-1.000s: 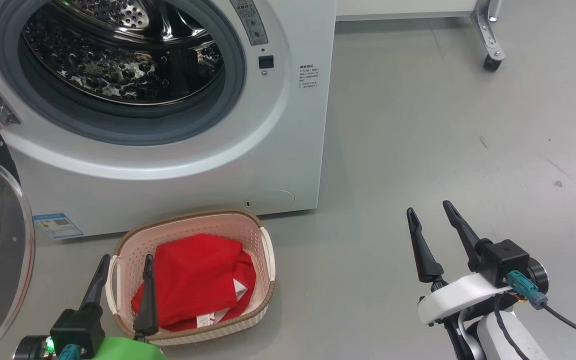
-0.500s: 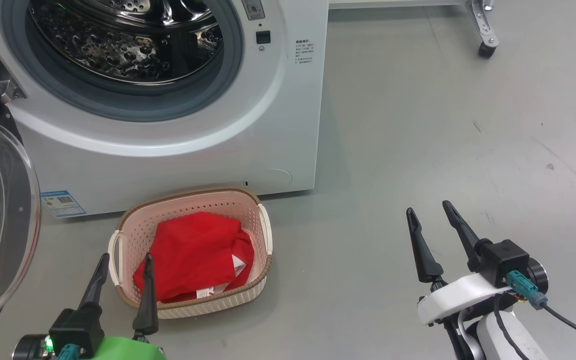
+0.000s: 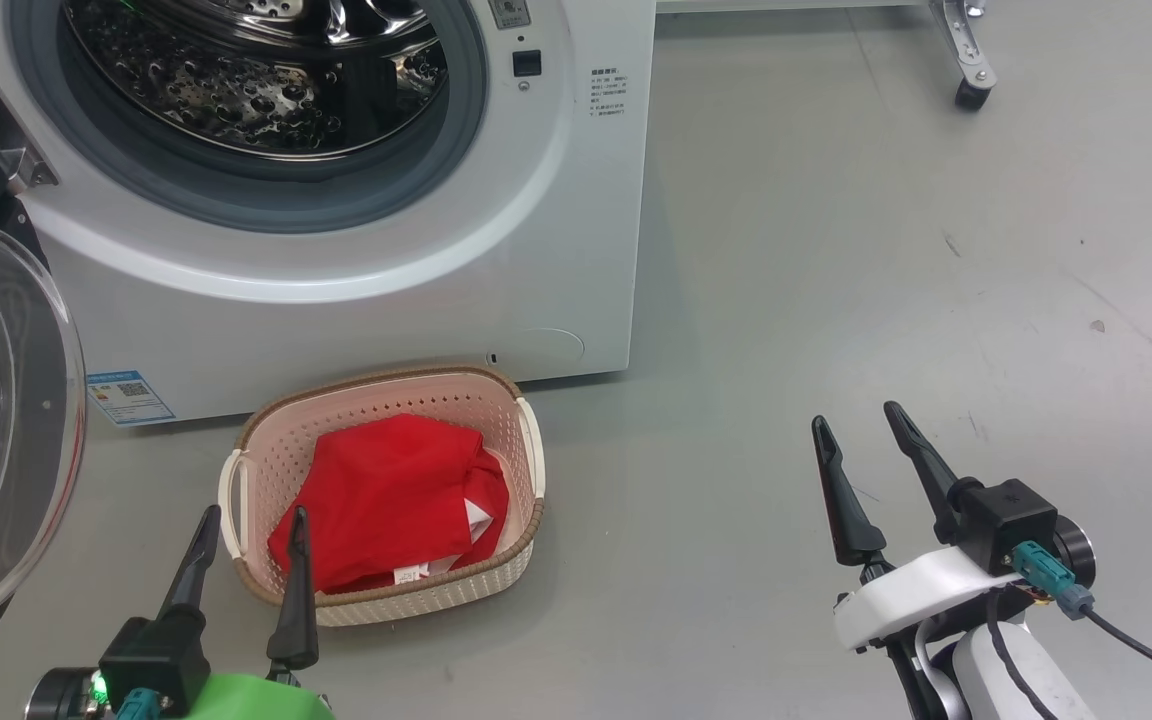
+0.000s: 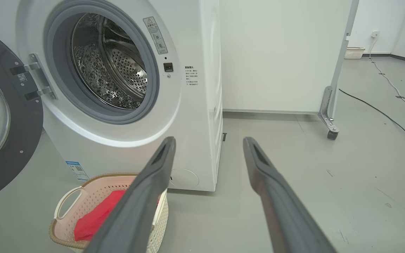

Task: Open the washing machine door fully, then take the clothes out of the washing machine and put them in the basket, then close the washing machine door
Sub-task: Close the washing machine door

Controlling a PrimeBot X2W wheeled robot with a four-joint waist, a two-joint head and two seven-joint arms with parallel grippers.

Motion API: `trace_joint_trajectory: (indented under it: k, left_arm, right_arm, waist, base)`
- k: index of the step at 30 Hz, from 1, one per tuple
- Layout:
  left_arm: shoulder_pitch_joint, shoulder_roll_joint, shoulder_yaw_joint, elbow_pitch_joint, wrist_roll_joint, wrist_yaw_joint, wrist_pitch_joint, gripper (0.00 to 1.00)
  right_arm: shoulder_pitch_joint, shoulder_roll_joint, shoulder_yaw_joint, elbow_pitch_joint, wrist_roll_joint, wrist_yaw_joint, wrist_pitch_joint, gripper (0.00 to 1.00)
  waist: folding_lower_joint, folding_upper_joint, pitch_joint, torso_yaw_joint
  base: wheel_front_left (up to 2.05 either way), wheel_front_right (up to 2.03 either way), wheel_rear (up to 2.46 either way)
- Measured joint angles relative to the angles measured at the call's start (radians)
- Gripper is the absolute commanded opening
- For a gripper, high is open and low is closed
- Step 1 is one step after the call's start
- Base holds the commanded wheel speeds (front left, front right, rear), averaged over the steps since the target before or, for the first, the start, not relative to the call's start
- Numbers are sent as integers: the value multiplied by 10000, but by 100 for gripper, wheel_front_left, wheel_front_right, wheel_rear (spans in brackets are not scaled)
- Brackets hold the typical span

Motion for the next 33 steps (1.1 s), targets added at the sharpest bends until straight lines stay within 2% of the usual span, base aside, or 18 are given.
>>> trace_joint_trajectory:
  k: [21, 33]
  left_arm:
    - [21, 10, -42, -4, 2, 2, 40, 100]
    - [18, 12, -165, 94, 2, 98, 84, 100]
  right_arm:
    - [1, 0, -6, 6, -2, 0, 0, 100]
    - [12, -10, -265, -44, -92, -10, 0, 100]
  waist:
    - [0, 0, -32, 48]
    - [0, 0, -44, 774]
  base:
    - [0, 0, 0]
    - [0, 0, 0]
